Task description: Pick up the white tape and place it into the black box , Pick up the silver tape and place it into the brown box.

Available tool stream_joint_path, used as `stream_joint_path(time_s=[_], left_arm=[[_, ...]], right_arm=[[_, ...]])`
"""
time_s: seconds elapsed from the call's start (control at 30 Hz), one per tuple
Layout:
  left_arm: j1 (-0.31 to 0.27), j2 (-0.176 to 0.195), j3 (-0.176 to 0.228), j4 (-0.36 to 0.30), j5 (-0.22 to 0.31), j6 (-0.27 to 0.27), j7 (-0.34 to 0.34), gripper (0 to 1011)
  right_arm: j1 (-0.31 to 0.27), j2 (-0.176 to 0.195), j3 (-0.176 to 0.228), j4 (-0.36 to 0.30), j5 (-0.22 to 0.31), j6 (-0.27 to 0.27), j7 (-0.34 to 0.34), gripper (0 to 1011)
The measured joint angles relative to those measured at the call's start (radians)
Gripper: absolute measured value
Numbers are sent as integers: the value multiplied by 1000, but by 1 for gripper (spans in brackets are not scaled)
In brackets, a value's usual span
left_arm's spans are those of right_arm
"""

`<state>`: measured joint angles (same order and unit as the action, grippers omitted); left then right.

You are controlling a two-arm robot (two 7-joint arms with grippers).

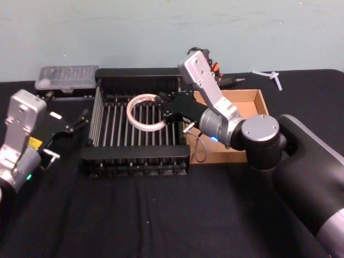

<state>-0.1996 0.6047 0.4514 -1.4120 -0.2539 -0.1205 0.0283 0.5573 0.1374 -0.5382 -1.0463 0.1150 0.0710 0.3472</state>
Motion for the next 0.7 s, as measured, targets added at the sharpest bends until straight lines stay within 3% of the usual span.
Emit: stream_joint_path(time_s=[0.5, 0.7], left_arm=[[0, 0, 0, 0, 0, 0, 0, 1001], [0, 0, 0, 0, 0, 0, 0, 1001]], right_arm=[[4, -9, 2, 17, -17, 1, -5, 84], [4, -9, 2, 17, -15, 1, -5, 246]])
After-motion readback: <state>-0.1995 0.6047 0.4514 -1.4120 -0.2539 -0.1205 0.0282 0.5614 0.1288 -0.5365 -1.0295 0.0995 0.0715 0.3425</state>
